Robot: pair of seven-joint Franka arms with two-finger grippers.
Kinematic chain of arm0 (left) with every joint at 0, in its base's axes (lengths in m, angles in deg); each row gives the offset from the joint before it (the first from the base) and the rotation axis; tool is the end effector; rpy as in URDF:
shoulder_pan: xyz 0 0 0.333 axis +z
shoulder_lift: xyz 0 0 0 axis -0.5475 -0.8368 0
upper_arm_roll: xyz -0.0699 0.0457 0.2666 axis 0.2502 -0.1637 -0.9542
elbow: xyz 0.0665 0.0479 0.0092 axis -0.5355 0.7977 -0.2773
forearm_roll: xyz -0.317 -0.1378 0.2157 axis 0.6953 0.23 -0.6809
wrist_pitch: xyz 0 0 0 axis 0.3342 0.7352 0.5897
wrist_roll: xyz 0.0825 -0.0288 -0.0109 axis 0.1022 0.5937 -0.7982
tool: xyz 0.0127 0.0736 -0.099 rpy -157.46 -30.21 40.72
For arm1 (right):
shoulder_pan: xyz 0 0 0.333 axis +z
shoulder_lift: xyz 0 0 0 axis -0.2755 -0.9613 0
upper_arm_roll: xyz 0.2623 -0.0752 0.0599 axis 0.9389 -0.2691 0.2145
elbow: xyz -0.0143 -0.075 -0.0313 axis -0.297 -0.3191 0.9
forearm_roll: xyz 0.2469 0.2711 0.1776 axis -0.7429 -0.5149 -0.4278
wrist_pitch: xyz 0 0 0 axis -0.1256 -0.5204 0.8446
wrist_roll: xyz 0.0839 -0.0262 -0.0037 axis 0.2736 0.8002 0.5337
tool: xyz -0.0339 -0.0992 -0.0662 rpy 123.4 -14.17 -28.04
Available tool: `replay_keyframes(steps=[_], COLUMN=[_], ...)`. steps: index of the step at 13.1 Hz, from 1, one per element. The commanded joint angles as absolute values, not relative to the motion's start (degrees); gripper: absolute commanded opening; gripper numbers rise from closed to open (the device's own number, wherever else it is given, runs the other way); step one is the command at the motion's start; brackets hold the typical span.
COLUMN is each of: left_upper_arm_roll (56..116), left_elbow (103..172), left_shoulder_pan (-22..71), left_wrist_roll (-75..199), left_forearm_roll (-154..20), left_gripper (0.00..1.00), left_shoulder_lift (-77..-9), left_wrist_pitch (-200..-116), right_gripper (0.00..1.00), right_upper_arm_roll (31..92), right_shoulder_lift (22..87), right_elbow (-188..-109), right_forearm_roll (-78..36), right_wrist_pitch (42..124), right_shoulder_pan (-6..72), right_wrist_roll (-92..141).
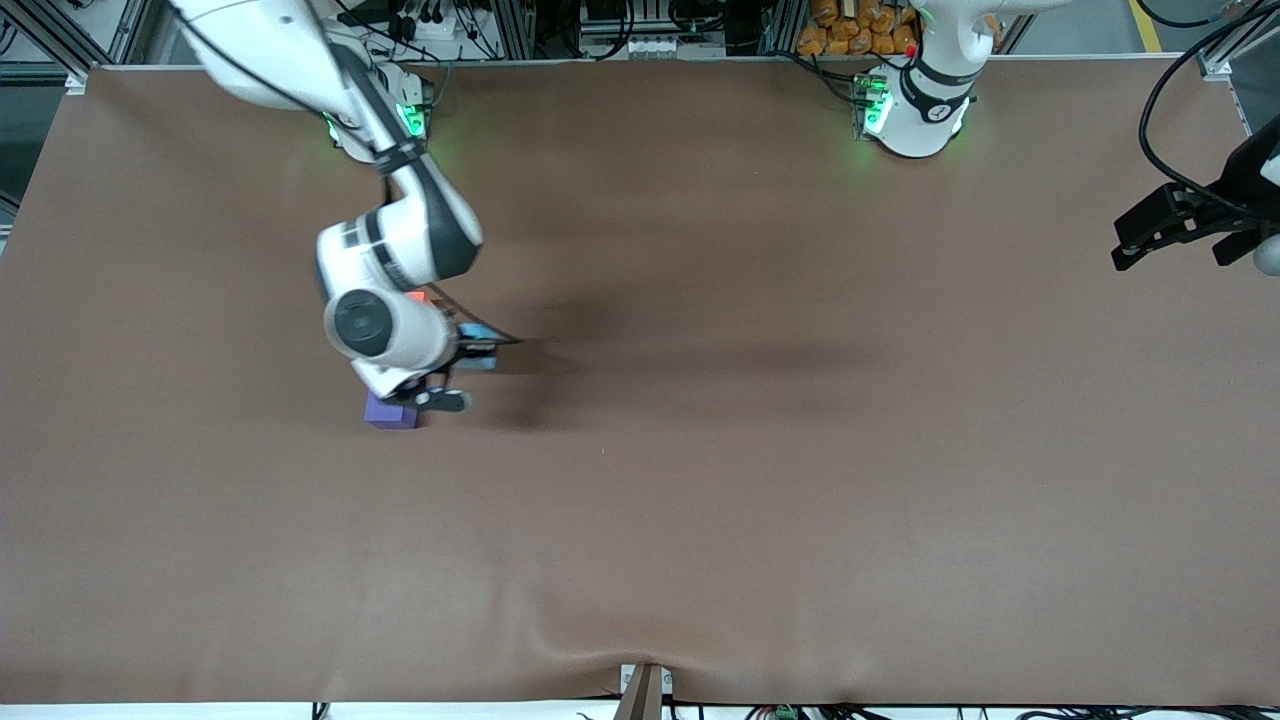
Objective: Place blue block between orange and purple blocks
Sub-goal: 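Carry the blue block with the right gripper between orange and purple blocks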
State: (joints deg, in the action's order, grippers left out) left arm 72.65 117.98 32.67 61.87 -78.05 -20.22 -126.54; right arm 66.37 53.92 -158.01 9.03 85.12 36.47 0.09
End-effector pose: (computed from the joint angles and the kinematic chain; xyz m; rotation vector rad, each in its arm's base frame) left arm 0.5730 -0.0456 0.6213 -3.1115 -0.0452 -0.0759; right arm 0.5551 0.2072 0.2063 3.1079 -0.0973 -0.4232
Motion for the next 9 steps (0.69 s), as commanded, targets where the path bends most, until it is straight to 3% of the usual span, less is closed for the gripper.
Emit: replay_keyframes(steps=[1, 9], left_upper_arm_roll=[72.5, 72.67], left_elbow=[119.39, 119.3], left_shoulder_pan=[32.49, 32.41], left_wrist_roll=[62.74, 62.56], left_forearm_roll=[-77.9, -77.9], left_gripper=[1.0, 1.0], left_shoulder_lift=[-18.63, -18.81], left_wrist_pitch=[-126.31, -126.31], right_gripper=[0.0, 0.0], right_upper_arm_roll=[67.31, 67.31], right_shoulder_lift=[54.33, 54.24], right_elbow=[-157.95, -158.56], right_forearm_roll=[11.3, 14.21], right_wrist_pitch=[84.5, 82.75], right_shoulder_pan=[32.17, 30.67], right_wrist_roll=[6.46, 6.92])
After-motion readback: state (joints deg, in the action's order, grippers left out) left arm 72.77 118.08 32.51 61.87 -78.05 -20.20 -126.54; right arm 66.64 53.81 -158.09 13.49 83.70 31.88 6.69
